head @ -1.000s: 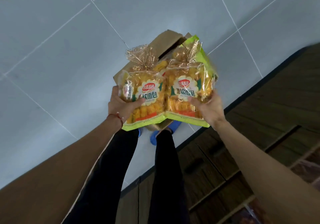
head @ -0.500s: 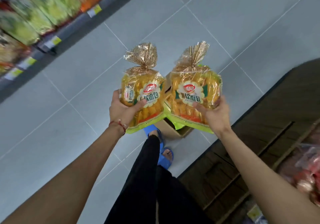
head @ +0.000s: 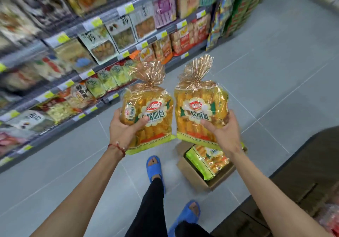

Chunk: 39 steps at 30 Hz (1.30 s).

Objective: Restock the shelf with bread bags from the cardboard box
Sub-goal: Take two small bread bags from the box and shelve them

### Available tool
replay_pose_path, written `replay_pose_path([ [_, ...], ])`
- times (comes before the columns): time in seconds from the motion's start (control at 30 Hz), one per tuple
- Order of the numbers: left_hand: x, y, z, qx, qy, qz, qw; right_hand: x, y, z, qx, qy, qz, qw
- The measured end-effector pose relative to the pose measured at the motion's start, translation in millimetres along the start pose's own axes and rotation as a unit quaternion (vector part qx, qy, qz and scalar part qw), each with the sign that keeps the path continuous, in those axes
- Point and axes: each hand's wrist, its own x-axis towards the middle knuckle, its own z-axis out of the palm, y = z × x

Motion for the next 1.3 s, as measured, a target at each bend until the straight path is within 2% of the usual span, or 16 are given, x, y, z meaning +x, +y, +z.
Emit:
replay_pose_path([
  [0.27, 91.3, 96.4, -48.6, -0.020, 0.011, 0.070, 0.997, 65.1, -110.9, 66.3, 0.034, 0.015, -0.057, 0.998],
  [0.57, 191.3, 178.6, -61.9, -0.038, 0.011, 0.108, 0.993, 154.3, -190.4, 110.7, 0.058, 0.020, -0.086, 0.994],
  [0.77, 267.9, 206.9, -40.0, -0.043, 0.033, 0.090, 0.994, 251.3, -220.9, 123.5, 0.050, -0.006, -0.087, 0.995],
  [1.07, 391.8, 227.7, 33.4, -0.079, 0.123, 0.041, 0.988, 442.0, -243.4, 139.1, 0.018, -0.121, -0.052, 0.991],
  [1.3, 470.8, 248.4, 66.6, -0.105, 0.172, 0.001, 0.980, 552.2, -277.7, 159.9, -0.027, -0.179, -0.042, 0.983],
])
